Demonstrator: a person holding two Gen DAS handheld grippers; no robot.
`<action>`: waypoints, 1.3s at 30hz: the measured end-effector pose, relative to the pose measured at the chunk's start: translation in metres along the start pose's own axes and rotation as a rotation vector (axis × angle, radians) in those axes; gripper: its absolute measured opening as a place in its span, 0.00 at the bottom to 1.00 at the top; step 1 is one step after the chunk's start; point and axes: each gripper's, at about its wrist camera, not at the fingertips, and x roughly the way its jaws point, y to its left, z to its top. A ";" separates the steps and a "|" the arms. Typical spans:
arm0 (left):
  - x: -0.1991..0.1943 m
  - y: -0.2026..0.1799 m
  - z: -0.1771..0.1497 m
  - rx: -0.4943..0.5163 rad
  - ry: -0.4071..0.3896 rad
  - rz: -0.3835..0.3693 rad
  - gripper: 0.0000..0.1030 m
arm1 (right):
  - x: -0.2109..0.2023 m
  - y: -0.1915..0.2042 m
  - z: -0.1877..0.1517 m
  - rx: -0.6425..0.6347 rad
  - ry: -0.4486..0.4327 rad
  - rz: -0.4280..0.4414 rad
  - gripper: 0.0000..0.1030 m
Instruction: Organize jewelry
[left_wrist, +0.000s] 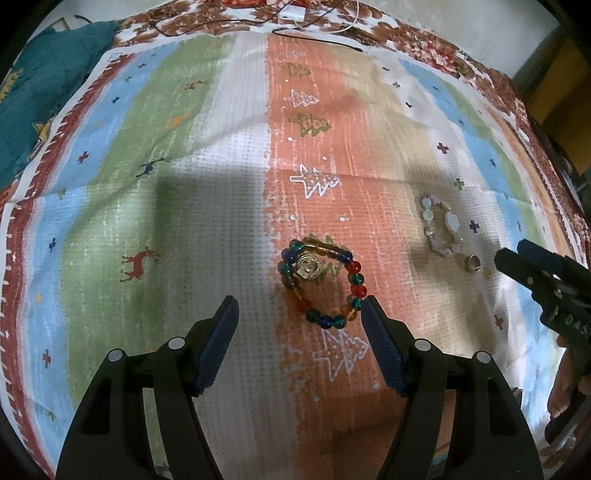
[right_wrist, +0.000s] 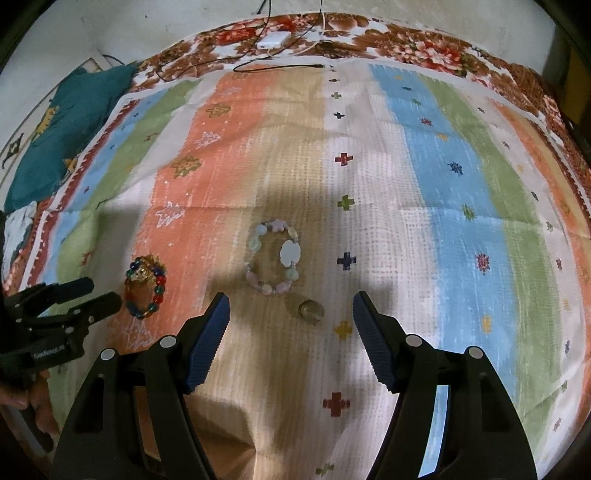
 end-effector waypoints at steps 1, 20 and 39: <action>0.001 0.000 0.000 0.002 0.002 0.001 0.67 | 0.003 0.000 0.001 0.001 0.000 -0.003 0.67; 0.024 -0.001 0.003 0.028 0.044 0.050 0.56 | 0.046 0.002 0.017 -0.007 0.027 -0.052 0.67; 0.030 0.011 0.000 0.097 0.058 0.094 0.09 | 0.063 0.001 0.011 -0.056 0.083 -0.075 0.13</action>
